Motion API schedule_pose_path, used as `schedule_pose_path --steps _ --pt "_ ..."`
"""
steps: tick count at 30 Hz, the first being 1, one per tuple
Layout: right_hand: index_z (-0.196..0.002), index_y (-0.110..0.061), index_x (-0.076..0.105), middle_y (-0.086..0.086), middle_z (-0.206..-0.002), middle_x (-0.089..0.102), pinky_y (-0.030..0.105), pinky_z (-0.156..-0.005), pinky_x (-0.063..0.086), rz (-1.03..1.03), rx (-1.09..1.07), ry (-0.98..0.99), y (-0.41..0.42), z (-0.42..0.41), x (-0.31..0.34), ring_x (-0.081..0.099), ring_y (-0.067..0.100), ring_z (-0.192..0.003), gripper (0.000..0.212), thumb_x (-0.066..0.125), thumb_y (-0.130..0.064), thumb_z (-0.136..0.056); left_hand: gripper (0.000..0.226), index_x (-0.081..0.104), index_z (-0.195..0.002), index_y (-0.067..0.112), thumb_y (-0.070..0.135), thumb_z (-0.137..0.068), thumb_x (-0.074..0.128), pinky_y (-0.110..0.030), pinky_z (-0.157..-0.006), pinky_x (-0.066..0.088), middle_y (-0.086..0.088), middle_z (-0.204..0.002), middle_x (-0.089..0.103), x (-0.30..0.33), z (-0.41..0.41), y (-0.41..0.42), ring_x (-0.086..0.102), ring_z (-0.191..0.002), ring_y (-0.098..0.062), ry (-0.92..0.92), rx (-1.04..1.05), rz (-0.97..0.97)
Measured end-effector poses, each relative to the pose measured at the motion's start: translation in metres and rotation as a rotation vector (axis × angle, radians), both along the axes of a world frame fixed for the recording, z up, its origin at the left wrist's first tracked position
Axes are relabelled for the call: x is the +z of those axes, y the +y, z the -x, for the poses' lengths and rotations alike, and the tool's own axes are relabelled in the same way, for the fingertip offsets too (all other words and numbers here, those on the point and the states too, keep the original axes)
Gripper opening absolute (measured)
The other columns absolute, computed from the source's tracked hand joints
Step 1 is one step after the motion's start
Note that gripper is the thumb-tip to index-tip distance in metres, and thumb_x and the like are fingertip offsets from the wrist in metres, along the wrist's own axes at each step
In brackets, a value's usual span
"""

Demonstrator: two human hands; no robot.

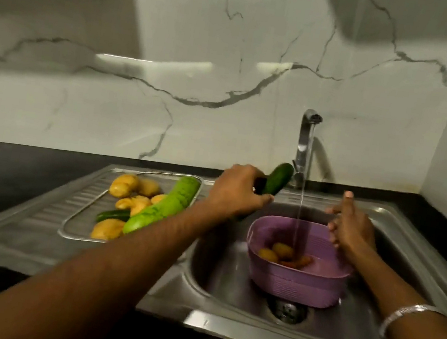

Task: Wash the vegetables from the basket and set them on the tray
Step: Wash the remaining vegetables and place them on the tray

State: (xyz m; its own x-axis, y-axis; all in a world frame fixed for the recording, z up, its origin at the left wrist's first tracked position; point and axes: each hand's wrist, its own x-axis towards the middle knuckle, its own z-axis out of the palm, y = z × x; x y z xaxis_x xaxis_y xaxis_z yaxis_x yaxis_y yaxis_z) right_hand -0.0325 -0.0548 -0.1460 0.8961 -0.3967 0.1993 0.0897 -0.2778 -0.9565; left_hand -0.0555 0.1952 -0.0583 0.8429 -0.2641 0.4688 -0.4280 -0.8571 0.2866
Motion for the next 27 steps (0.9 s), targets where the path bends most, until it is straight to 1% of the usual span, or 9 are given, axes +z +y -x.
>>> schedule_pose_path --steps 3,7,12,15,18,20,22,24,27 --pt "-0.088 -0.009 0.069 0.012 -0.062 0.059 0.026 -0.047 0.039 -0.034 -0.01 0.027 -0.008 -0.003 -0.007 0.051 0.025 -0.047 0.066 0.029 -0.059 -0.105 0.04 0.079 -0.1 0.021 0.051 -0.073 0.077 -0.033 -0.076 0.059 0.002 -0.089 0.076 0.033 0.007 0.051 0.07 -0.082 -0.014 0.049 0.139 0.08" --pt "-0.09 -0.005 0.07 0.016 -0.063 0.062 0.027 -0.048 0.041 -0.017 0.024 0.082 -0.008 -0.008 -0.013 0.053 0.026 -0.048 0.065 0.031 -0.055 -0.107 0.035 0.08 -0.089 0.017 0.049 -0.074 0.082 -0.032 -0.067 0.057 0.0 -0.079 0.074 0.057 0.011 0.127 0.07 -0.077 -0.014 0.132 0.325 0.068" --pt "-0.091 -0.009 0.069 0.019 -0.066 0.065 0.03 -0.05 0.044 0.07 0.065 0.141 -0.007 -0.008 -0.014 0.058 0.029 -0.052 0.059 0.034 -0.053 -0.106 0.043 0.078 -0.09 0.011 0.048 -0.071 0.086 -0.028 -0.06 0.057 -0.005 -0.077 0.074 0.036 0.009 0.19 0.069 -0.069 -0.014 0.307 0.49 0.161" --pt "-0.094 -0.006 0.069 0.019 -0.066 0.065 0.029 -0.05 0.044 0.094 0.084 0.165 -0.007 -0.004 -0.014 0.057 0.029 -0.051 0.054 0.036 -0.047 -0.108 0.042 0.08 -0.082 0.012 0.051 -0.071 0.085 -0.025 -0.053 0.051 -0.004 -0.07 0.072 0.017 0.012 0.199 0.065 -0.066 -0.015 0.341 0.482 0.253" --pt "-0.094 -0.007 0.07 0.021 -0.071 0.069 0.031 -0.051 0.047 0.123 0.087 0.177 -0.008 -0.002 -0.013 0.061 0.03 -0.054 0.053 0.037 -0.046 -0.108 0.038 0.079 -0.091 0.018 0.053 -0.078 0.08 -0.024 -0.056 0.05 -0.001 -0.08 0.074 0.006 0.011 0.194 0.069 -0.075 -0.013 0.299 0.404 0.37" --pt "-0.094 -0.008 0.07 0.022 -0.073 0.07 0.032 -0.051 0.048 0.135 0.096 0.186 -0.007 0.001 -0.012 0.062 0.031 -0.056 0.053 0.036 -0.046 -0.108 0.036 0.079 -0.095 0.017 0.051 -0.086 0.074 -0.024 -0.056 0.052 -0.001 -0.081 0.075 0.004 0.009 0.186 0.069 -0.071 -0.013 0.25 0.41 0.38" --pt "-0.093 -0.008 0.069 0.023 -0.074 0.07 0.031 -0.051 0.047 0.147 0.102 0.178 -0.006 0.002 -0.011 0.062 0.031 -0.056 0.053 0.036 -0.045 -0.108 0.035 0.079 -0.095 0.015 0.048 -0.092 0.068 -0.028 -0.061 0.056 0.0 -0.079 0.075 0.004 0.006 0.179 0.071 -0.072 -0.015 0.162 0.44 0.3" --pt "-0.091 -0.007 0.068 0.023 -0.075 0.07 0.031 -0.051 0.047 0.161 0.115 0.174 -0.004 0.002 -0.01 0.062 0.03 -0.055 0.053 0.035 -0.045 -0.108 0.035 0.079 -0.097 0.018 0.049 -0.094 0.063 -0.031 -0.068 0.054 0.002 -0.084 0.076 0.006 0.006 0.171 0.07 -0.081 -0.016 0.024 0.463 0.179" --pt "-0.089 -0.007 0.069 0.021 -0.072 0.071 0.032 -0.051 0.049 0.156 0.131 0.184 -0.006 -0.002 -0.012 0.063 0.03 -0.053 0.053 0.038 -0.045 -0.108 0.033 0.078 -0.101 0.025 0.053 -0.094 0.061 -0.029 -0.072 0.053 0.01 -0.092 0.075 0.011 0.008 0.14 0.067 -0.084 -0.007 -0.131 0.365 0.127"
